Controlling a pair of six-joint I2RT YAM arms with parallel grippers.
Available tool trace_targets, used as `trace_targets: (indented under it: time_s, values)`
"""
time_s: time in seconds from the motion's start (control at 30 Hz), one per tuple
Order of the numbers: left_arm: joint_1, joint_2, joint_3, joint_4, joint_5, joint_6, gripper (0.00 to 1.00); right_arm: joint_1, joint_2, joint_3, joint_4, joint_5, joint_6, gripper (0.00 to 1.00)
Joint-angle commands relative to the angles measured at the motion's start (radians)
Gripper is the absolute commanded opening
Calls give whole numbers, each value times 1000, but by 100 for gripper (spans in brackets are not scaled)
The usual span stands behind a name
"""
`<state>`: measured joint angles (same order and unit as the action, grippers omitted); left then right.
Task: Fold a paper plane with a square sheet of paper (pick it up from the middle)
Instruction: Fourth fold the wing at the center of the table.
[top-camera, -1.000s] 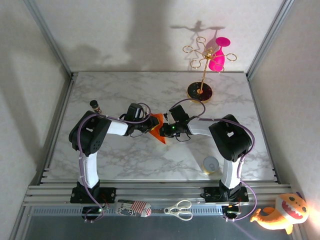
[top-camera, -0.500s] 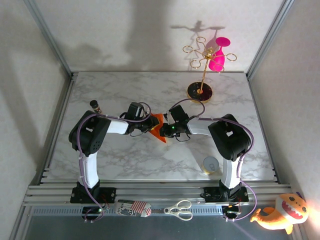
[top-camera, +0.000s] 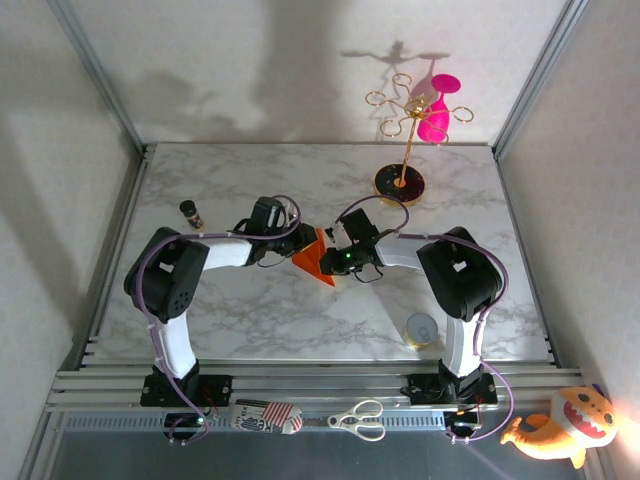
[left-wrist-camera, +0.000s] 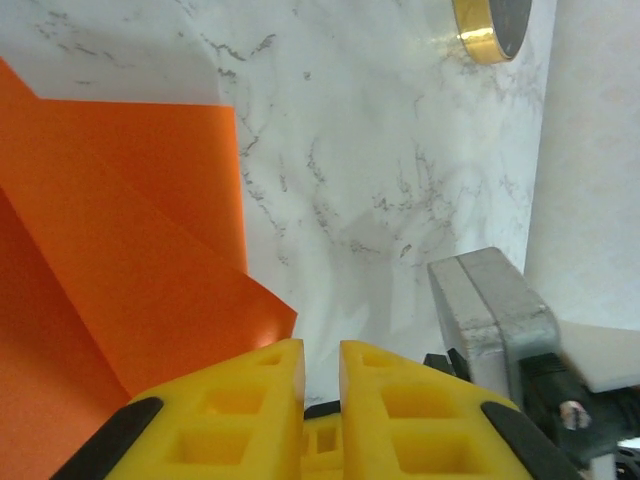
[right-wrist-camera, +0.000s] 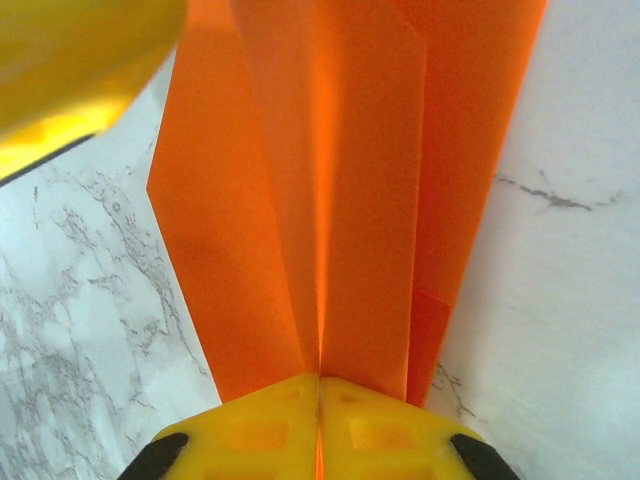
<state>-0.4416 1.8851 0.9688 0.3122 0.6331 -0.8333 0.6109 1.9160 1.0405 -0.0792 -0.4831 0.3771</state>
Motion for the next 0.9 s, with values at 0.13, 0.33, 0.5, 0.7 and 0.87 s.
trace_targets:
  time_s: [0.13,0.33,0.5,0.7,0.87]
  values:
    - [-17,70,40,-61,-11,43,15,-10,31,15,-48,-12,-10,11]
    - [-17,97,42,-84,-46,35,14,-12,2,15,4,-69,46,12]
    - [-17,115,33,-102,-73,18,12,-14,-54,1,36,-121,83,14]
    - [-17,123,28,-120,-95,7,12,-10,-101,-37,22,-115,89,14]
    - [-17,122,30,-127,-96,4,13,9,-117,-59,15,-92,101,14]
